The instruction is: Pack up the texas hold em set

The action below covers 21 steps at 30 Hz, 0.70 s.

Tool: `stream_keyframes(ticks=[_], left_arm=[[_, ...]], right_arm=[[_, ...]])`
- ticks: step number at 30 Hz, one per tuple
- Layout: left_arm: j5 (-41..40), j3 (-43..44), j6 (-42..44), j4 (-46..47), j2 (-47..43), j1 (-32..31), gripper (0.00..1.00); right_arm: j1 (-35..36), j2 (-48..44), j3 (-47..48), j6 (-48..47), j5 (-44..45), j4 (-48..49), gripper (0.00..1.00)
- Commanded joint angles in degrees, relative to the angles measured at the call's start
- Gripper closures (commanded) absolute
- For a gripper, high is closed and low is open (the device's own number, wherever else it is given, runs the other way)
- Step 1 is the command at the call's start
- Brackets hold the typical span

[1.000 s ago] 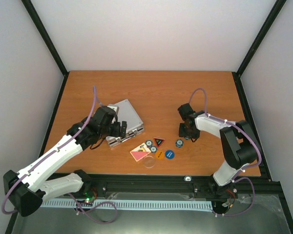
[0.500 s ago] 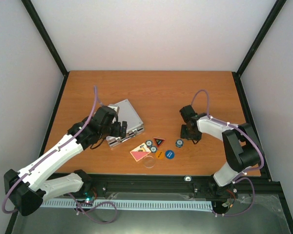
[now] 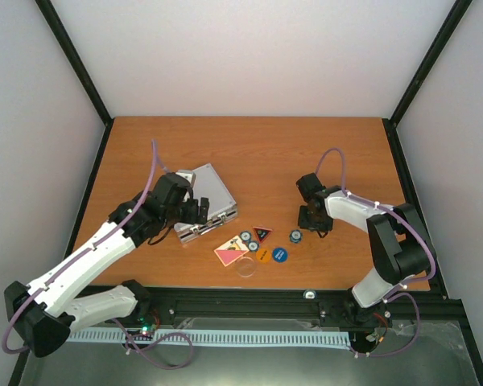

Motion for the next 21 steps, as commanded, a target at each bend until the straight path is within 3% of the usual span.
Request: stream_keyframes(ticks=[1, 13, 21], left_arm=[[-0.9, 2.8, 1.0, -0.6, -1.2, -0.1, 0.00], [-0.6, 1.5, 0.8, 0.0, -1.8, -0.1, 0.00], [-0.2, 1.3, 0.7, 0.9, -1.2, -0.1, 0.00]], right_arm=[[-0.5, -2.3, 1.5, -1.0, 0.5, -4.4, 0.72], [-0.2, -6.2, 2.6, -3.4, -5.4, -6.6, 0.75], [0.2, -5.9, 2.1, -3.8, -4.5, -5.9, 0.73]])
